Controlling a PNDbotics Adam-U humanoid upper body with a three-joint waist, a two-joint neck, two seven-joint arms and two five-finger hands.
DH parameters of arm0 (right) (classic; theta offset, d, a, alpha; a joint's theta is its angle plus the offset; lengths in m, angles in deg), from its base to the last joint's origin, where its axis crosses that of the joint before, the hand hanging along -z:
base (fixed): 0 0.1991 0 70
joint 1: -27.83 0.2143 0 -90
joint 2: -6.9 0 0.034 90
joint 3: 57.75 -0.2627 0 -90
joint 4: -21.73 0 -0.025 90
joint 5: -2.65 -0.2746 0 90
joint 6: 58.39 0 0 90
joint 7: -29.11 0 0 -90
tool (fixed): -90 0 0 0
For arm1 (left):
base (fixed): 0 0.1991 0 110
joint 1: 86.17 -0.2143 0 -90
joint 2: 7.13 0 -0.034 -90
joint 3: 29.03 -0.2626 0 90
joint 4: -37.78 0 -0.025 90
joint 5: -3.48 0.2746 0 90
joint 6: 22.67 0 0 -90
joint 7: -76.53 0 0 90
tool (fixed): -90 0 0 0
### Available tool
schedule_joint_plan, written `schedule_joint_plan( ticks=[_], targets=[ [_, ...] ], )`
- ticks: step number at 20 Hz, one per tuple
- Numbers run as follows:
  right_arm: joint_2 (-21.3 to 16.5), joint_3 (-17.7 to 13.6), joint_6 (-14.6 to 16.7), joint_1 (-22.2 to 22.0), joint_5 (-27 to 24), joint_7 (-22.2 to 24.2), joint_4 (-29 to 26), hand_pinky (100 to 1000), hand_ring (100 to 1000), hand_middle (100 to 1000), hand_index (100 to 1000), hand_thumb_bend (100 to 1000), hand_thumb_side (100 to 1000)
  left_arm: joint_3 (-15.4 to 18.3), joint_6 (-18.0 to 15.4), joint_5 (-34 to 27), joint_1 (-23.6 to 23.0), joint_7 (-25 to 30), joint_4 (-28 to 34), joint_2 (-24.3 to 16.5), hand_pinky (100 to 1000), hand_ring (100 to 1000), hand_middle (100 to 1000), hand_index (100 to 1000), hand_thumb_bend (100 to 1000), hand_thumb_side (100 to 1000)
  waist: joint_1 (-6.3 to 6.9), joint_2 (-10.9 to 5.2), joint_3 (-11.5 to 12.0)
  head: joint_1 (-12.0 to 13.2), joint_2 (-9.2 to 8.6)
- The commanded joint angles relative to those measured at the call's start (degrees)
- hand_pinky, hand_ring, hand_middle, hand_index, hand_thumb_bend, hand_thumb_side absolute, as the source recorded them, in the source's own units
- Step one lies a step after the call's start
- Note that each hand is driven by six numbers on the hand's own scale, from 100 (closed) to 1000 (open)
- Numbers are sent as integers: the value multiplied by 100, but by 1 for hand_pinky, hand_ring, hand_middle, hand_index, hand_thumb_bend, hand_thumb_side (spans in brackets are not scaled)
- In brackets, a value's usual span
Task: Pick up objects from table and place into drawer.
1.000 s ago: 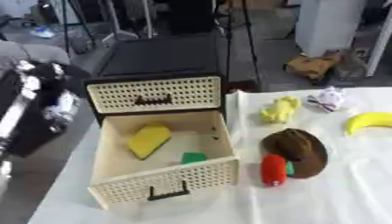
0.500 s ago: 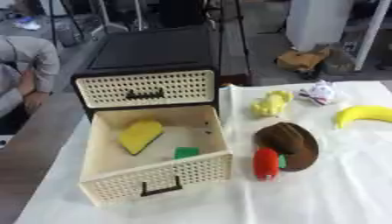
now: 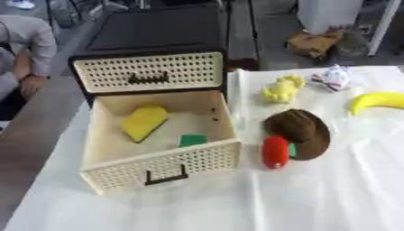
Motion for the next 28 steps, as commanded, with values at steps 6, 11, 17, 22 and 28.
schedule_joint_plan(
  ticks=[6,11,17,22,28],
  targets=[
    [-459,80,-177,223,163,352,-88,618,767,626,766,100,1000,57,-898,-745,-335,502,101,-36,346,521,509,829,170,969,-35,-19,27,-260,192],
    [-615,112,-437,297,265,724,-88,642,793,647,784,132,1000,85,-1198,-881,-544,635,101,65,355,528,515,832,188,969,-64,15,58,-413,208],
    [-817,195,-889,392,481,1306,-88,680,833,691,822,355,1000,99,-1412,-827,-777,735,101,262,354,528,514,830,185,968,-84,36,88,-441,167],
    [-1114,330,-1215,625,888,2026,-34,721,872,742,858,510,1000,112,-1362,-686,-900,717,101,439,349,527,512,828,182,968,-112,50,124,-378,151],
    [-1458,612,-1245,1137,1342,3002,559,746,896,770,883,595,1000,111,-1434,-628,-909,628,101,495,359,532,517,828,192,961,-152,74,199,-301,107]
  ],
)
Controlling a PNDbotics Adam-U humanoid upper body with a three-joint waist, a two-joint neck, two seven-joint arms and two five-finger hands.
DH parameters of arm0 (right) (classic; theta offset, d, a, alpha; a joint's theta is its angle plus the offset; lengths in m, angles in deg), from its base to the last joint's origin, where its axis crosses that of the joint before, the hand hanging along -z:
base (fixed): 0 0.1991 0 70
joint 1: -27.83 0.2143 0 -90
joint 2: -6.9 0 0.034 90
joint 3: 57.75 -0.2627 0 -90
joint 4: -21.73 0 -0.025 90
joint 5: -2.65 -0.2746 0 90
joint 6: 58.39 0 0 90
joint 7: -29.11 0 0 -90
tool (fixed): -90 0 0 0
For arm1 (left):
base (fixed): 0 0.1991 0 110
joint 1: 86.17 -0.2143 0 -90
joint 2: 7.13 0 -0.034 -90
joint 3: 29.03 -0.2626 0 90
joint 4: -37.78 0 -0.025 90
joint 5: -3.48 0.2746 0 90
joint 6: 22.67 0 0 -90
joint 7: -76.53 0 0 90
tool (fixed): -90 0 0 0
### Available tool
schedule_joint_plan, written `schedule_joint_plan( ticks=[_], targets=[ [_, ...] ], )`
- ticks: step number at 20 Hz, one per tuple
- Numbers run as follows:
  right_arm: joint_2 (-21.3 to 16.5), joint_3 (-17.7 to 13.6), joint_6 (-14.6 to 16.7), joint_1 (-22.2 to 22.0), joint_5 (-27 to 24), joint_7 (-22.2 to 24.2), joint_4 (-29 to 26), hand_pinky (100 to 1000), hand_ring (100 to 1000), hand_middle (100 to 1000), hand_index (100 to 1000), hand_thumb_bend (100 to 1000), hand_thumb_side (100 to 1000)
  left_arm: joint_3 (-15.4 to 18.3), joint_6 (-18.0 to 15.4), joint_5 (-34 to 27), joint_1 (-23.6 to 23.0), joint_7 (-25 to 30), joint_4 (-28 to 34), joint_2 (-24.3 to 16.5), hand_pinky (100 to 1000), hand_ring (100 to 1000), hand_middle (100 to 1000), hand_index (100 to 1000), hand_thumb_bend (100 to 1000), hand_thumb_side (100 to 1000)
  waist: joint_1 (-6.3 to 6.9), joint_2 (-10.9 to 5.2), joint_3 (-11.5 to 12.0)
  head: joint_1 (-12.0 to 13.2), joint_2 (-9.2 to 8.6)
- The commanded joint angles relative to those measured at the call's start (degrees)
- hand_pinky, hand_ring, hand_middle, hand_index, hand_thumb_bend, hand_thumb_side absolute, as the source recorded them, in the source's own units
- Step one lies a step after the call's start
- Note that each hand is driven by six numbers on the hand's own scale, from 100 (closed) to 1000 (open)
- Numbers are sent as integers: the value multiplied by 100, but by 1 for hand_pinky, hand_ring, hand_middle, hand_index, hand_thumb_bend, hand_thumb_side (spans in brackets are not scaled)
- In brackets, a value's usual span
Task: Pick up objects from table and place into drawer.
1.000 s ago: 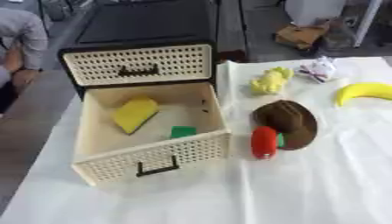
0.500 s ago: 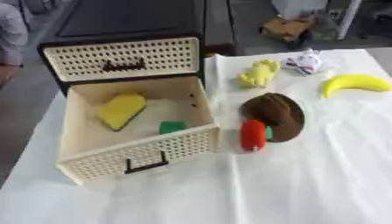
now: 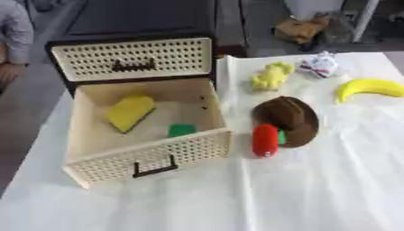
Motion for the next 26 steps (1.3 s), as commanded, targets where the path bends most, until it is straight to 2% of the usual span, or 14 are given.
schedule_joint_plan(
  ticks=[1,7,11,12,14,17,21,25,26],
  targets=[
    [-369,128,84,256,296,558,319,749,899,776,886,618,1000,60,-35,47,24,-42,99,-56,359,532,517,828,190,961,-22,-59,26,26,-50],
    [-554,539,602,746,1014,1637,1324,764,922,816,915,724,1000,23,7,93,64,-56,99,-33,360,534,519,827,189,959,-72,-37,70,-21,-127],
    [-510,670,898,983,1351,1941,1877,765,923,823,919,745,1000,7,1,106,68,-60,99,-39,360,534,520,827,188,959,-79,-35,80,-26,-141],
    [-531,705,920,981,1394,1970,1959,778,935,850,933,825,1000,3,-1,114,75,-57,99,-45,359,534,520,825,185,957,-89,-27,99,-41,-149],
    [-611,907,836,1034,1535,2100,2196,780,937,858,937,848,1000,-21,-3,132,99,-46,99,-47,360,535,520,824,186,956,-99,-18,154,-95,-157],
    [-533,1172,724,1281,1779,2341,2595,780,936,859,939,859,1000,-37,-9,165,100,-40,99,-35,357,534,519,823,185,956,-100,-10,175,-134,-169],
    [-361,1316,701,1564,2103,2664,3122,783,936,864,943,887,986,-54,21,203,105,-38,99,-9,355,533,518,820,180,955,-108,-3,189,-176,-177],
    [-163,1361,839,1821,2434,2995,3660,785,938,866,945,897,960,-59,40,206,120,-62,99,-3,357,534,519,820,180,954,-105,-7,193,-193,-181],
    [-115,1338,914,1879,2522,3083,3789,787,937,861,946,910,915,-58,40,207,120,-65,99,-1,357,535,520,820,181,953,-103,-7,192,-193,-183]
  ],
)
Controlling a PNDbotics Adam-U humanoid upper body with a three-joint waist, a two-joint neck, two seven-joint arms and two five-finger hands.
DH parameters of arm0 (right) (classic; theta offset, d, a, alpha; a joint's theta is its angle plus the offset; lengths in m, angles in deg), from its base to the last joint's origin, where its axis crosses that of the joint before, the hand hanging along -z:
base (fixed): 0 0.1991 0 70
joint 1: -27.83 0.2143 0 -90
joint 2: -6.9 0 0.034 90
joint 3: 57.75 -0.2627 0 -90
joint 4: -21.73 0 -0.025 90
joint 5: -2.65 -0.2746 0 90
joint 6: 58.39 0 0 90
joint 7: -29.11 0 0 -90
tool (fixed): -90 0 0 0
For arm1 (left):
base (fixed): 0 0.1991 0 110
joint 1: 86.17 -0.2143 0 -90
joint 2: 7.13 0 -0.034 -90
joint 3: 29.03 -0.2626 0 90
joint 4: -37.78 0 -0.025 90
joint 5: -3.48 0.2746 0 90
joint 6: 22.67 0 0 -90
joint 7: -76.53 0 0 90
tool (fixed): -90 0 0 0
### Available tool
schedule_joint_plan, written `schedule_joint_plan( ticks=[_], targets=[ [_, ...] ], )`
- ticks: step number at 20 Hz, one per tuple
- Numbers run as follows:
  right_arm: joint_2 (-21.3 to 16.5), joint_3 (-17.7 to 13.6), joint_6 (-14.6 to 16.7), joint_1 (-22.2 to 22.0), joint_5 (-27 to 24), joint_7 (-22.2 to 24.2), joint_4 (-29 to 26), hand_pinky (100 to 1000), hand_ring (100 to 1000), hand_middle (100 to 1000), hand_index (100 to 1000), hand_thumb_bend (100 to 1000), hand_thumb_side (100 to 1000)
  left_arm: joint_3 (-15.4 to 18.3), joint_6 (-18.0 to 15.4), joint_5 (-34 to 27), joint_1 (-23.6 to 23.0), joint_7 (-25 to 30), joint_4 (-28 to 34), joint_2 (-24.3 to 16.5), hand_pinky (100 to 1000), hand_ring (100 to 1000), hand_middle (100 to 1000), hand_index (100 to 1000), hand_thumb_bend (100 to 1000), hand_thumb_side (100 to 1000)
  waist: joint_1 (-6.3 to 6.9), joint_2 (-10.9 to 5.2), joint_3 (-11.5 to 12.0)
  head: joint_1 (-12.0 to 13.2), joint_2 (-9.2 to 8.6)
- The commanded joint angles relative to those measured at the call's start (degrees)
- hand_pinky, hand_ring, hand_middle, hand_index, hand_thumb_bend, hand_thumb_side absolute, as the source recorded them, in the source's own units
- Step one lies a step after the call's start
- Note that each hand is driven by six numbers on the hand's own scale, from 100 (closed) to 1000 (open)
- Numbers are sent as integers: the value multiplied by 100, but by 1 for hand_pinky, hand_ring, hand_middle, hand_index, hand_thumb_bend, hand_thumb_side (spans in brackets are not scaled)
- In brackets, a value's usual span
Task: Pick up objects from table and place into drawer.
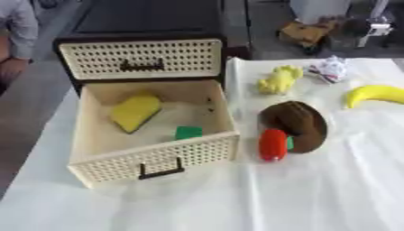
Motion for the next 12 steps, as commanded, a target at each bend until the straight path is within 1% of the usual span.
schedule_joint_plan(
  ticks=[1,5,6,8,10,12],
  targets=[
    [33,-45,143,235,296,264,373,787,937,861,947,911,912,17,19,39,67,-10,99,-92,357,535,520,819,181,953,3,-74,17,-30,-70],
    [267,-51,229,437,621,588,866,790,937,854,953,930,857,8,31,61,81,-7,99,-57,355,534,519,818,177,951,13,-55,47,-55,-111],
    [314,-67,241,475,705,663,955,792,939,855,953,939,832,6,35,64,84,-9,99,-50,356,534,519,818,175,950,17,-53,50,-57,-115],
    [388,-77,257,517,873,775,1071,794,941,849,945,944,796,0,37,66,93,-11,99,-40,355,534,519,818,172,950,21,-49,55,-66,-125],
    [449,-79,285,519,1040,847,1142,795,942,847,942,944,781,0,50,68,100,-19,99,-26,355,533,518,817,170,949,27,-44,50,-72,-135],
    [503,-63,318,480,1210,949,1244,793,946,841,939,947,731,-1,64,73,111,-24,99,-14,355,533,518,816,169,949,29,-37,45,-77,-142]
  ],
)
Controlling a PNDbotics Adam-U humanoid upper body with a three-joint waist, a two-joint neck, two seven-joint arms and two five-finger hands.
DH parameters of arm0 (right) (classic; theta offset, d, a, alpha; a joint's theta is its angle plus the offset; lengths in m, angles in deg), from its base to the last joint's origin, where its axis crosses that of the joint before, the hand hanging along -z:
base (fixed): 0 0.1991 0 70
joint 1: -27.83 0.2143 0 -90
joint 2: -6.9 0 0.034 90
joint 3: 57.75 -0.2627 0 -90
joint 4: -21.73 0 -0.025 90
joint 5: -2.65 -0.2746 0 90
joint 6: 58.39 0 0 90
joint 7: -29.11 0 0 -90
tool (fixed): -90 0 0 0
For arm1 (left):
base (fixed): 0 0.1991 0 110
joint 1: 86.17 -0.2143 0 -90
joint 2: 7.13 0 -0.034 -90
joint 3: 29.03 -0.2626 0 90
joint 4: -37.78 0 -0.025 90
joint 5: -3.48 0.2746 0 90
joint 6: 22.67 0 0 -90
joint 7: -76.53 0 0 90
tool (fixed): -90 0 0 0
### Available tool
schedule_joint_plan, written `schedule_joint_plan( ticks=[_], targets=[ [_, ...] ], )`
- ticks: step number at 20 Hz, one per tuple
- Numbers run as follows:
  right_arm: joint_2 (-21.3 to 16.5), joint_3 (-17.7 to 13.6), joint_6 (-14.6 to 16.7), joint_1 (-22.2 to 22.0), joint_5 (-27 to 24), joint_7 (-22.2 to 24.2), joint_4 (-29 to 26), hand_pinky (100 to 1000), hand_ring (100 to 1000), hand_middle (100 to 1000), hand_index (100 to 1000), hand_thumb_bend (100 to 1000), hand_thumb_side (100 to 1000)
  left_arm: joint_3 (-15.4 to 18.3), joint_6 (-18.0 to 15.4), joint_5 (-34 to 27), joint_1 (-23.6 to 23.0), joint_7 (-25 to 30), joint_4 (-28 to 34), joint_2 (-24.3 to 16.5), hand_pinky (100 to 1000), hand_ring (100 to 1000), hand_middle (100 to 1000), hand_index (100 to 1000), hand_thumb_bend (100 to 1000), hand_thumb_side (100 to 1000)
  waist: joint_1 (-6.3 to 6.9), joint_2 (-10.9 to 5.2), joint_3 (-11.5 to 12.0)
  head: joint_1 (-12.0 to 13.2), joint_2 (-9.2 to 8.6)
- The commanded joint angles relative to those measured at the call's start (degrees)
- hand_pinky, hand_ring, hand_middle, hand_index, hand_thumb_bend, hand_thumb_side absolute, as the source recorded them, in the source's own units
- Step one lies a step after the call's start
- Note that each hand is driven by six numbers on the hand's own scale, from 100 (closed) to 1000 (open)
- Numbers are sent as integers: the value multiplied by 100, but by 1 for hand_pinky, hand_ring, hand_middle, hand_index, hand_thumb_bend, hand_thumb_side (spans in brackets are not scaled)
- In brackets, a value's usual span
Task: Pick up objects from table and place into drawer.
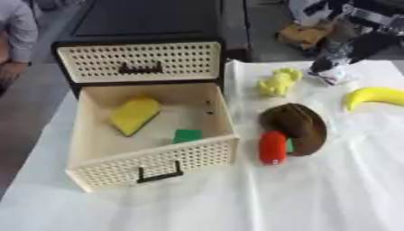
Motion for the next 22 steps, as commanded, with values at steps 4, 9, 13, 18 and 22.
schedule_joint_plan(
  ticks=[4,9,13,18,22],
  targets=[
    [39,-57,146,28,543,244,242,792,946,839,940,946,714,24,56,36,78,-17,99,-43,354,533,518,814,167,949,8,-66,-1,0,-89],
    [79,-62,235,-64,741,223,331,790,945,833,937,944,701,24,74,35,101,-31,99,-29,355,533,518,814,166,950,13,-60,-1,5,-85],
    [103,-32,256,-114,782,223,393,780,934,814,928,930,651,27,85,42,102,-32,99,-7,352,532,517,813,162,950,16,-46,5,19,-117],
    [85,18,270,-401,754,176,367,772,925,805,921,923,642,17,137,87,106,-10,99,64,349,530,516,812,158,951,23,-24,34,23,-151],
    [118,55,236,-475,865,197,485,771,926,805,923,922,612,-1,160,119,116,15,99,104,346,528,513,810,154,953,25,-7,42,11,-169]
  ],
)
